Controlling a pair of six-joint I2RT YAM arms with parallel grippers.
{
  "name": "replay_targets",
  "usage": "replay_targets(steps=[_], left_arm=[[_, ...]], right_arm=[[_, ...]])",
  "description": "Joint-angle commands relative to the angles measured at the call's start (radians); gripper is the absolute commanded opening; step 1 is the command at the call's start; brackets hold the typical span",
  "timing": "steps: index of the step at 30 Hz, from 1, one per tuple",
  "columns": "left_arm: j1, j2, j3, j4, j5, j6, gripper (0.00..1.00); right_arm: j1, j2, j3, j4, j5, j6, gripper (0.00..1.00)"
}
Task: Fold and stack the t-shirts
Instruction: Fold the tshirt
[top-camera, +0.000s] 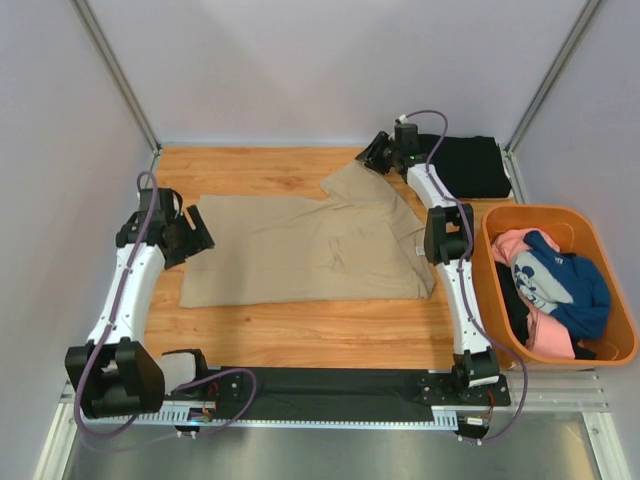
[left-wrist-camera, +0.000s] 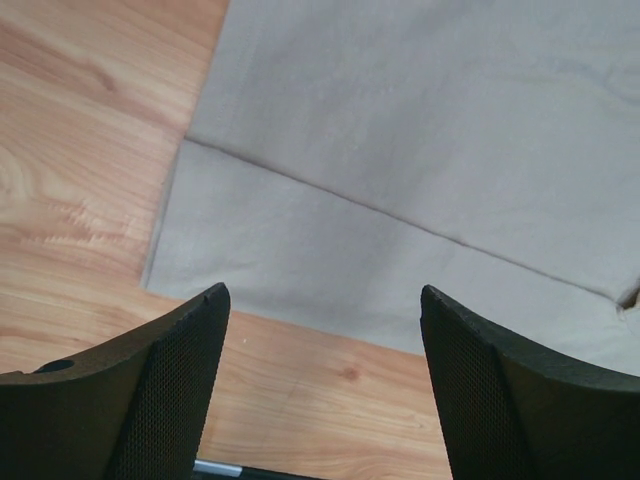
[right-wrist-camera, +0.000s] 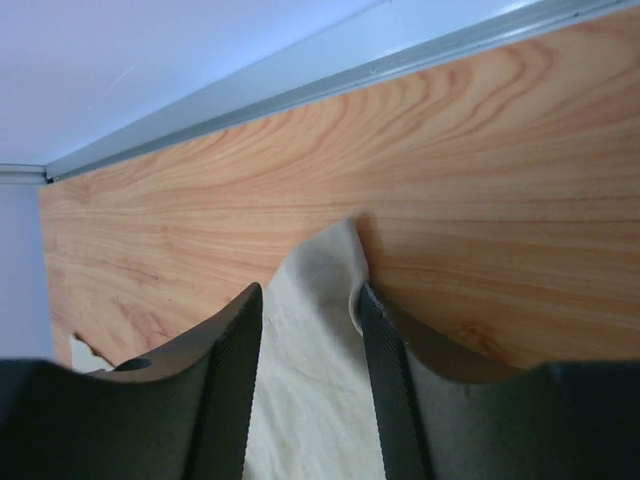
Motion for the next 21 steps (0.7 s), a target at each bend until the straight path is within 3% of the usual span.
replay_targets(steps=[1, 6, 7, 9, 15, 21], left_arm=[[-0.002, 0.079, 0.137, 0.019, -0.066, -0.017, 0.83], [0.008, 0.310, 0.377, -0.017, -0.128, -0.014, 0.84], [0.011, 0.395, 0.419, -0.027, -0.154, -0.008, 0.84], [0.028, 0.475, 0.518, -0.028, -0.176, 0.019, 0.84], [0.077, 0.800, 0.761, -0.007, -0.098, 0.109, 0.81], [0.076, 0.959, 0.896, 0.041, -0.063, 0.148, 0.79]], right_arm=[[-0.006, 0.022, -0.030, -0.025, -0.053, 0.015, 0.44], [-0.020, 0.019, -0.044, -0.017, -0.087, 0.017, 0.23], [-0.021, 0.018, -0.044, -0.015, -0.091, 0.015, 0.12], [-0.023, 0.018, -0.050, -0.006, -0.104, 0.020, 0.01], [-0.026, -0.014, -0.120, 0.055, -0.140, 0.027, 0.00], [-0.030, -0.027, -0.164, 0.103, -0.170, 0.049, 0.00]])
